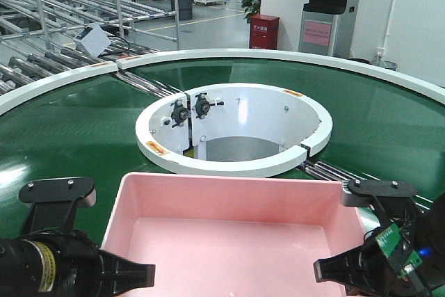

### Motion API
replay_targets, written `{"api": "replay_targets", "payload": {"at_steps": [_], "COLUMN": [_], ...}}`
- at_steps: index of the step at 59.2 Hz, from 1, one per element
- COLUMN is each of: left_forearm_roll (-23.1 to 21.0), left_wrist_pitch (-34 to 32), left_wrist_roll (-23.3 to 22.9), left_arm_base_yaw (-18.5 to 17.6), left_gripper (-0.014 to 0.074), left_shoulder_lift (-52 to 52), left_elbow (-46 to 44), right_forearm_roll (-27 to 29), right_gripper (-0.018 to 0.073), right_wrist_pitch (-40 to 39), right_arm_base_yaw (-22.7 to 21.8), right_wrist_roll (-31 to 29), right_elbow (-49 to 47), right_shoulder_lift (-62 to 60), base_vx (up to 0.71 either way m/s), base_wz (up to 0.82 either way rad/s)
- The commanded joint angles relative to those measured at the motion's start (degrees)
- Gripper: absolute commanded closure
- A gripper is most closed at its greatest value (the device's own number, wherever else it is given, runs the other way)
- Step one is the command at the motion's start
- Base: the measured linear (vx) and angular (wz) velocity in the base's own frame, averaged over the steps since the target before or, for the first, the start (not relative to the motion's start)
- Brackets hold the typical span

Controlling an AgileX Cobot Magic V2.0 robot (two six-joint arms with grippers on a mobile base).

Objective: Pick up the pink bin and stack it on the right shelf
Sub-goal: 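Close both grippers on the bin walls and lift it toward the robot, then hold the bin with both grippers while turning away from the conveyor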

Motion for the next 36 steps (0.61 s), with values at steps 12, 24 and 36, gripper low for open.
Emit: {"api": "replay_targets", "payload": {"at_steps": [12,24,36], "left_forearm_roll": [2.01,2.01,2.01], "left_wrist_pitch": [-4.20,-4.20,-4.20], "left_wrist_roll": [-0.07,-0.07,-0.07], "left_arm_base_yaw": [-0.08,-0.08,-0.08], "left_gripper": [0.0450,0.0450,0.0450], "left_shoulder_lift": [-2.75,-2.75,-2.75], "left_elbow": [-1.81,-1.81,-1.81], "right_forearm_roll": [-5.21,-5.21,-5.16], "right_gripper": [0.0568,0.0568,0.0568], "right_wrist_pitch": [-1.85,-1.85,-1.85], "right_arm_base_yaw": [-0.75,-0.75,-0.75], "right_wrist_roll": [-0.36,-0.36,-0.36], "right_elbow": [-1.40,-1.40,-1.40], "right_shoulder_lift": [-1.82,-1.82,-1.82], "base_vx": [0.00,0.00,0.00], "base_wz": [0.00,0.00,0.00]}}
